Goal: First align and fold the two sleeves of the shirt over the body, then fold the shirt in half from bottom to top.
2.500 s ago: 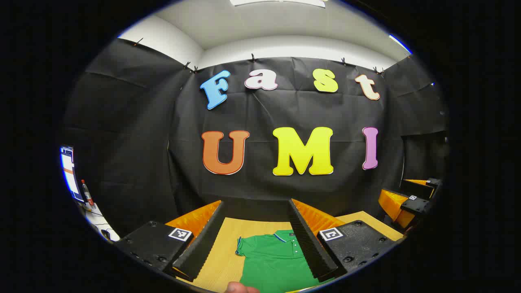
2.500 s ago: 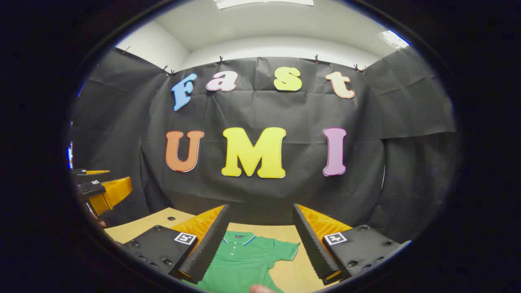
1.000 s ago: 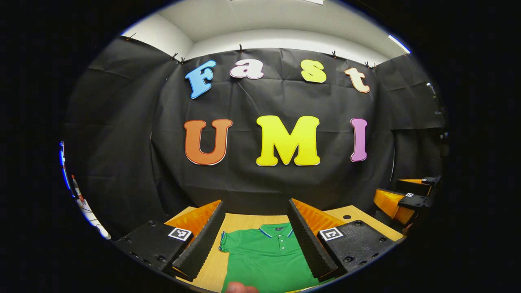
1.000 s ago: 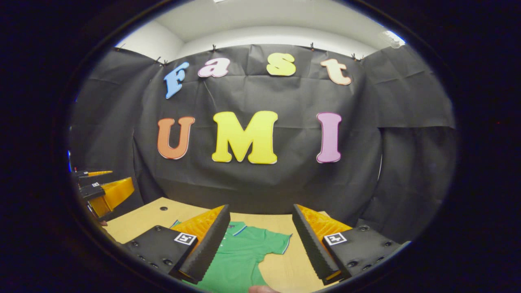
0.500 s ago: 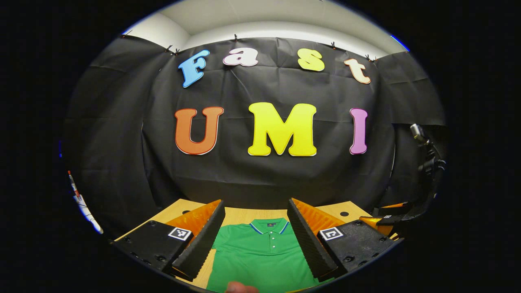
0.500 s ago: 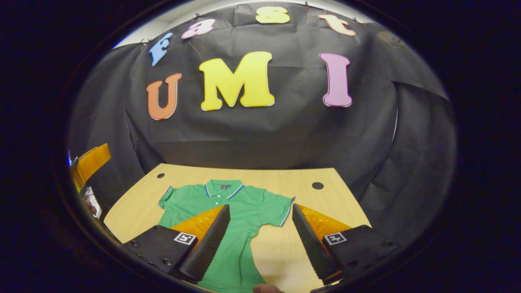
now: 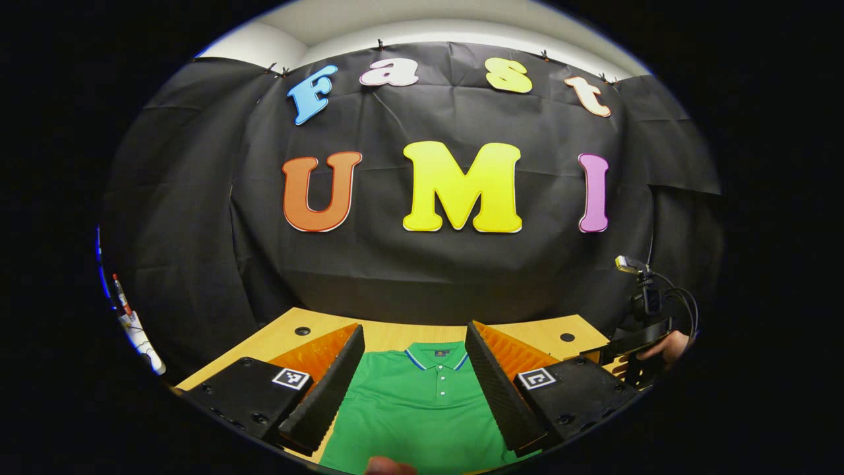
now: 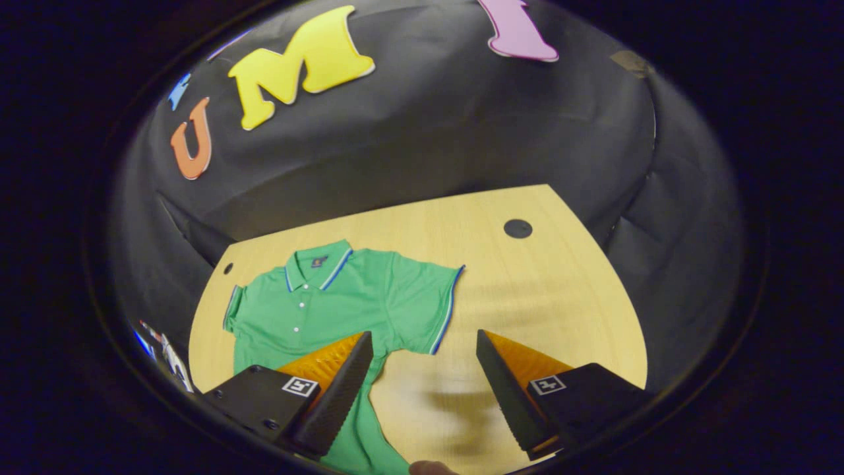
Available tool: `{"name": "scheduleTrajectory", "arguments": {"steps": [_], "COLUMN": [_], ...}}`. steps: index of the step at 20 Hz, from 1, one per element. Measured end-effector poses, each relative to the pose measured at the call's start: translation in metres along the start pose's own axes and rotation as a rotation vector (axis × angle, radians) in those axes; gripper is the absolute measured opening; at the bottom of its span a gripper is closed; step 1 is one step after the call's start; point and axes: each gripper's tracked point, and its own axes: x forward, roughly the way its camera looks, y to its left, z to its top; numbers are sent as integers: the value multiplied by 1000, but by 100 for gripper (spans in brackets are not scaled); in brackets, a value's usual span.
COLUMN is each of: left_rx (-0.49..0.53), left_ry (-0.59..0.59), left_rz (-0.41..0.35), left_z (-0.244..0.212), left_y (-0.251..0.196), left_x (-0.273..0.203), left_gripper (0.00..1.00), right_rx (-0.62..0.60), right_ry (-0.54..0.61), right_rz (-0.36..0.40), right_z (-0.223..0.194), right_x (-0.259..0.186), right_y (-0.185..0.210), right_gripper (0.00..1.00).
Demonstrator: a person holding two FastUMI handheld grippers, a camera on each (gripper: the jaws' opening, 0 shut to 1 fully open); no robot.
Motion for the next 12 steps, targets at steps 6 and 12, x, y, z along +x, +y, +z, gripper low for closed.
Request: {"name": "scheduleTrajectory", "arguments": {"steps": [6,12], "left_rx": [4,10], "left_ry": [89,129], "left_rz": [68,108], "left_z": [-30,-42], "left_y": [11,15], "left_x": [6,8], "left_gripper": [99,99], "right_rx": [43,88], "right_ry": [96,167], "right_rz": [-15,-25], "right_z": [10,8], "right_x": [77,116], "right_y": [-15,-16], "right_gripper": [98,100]}}
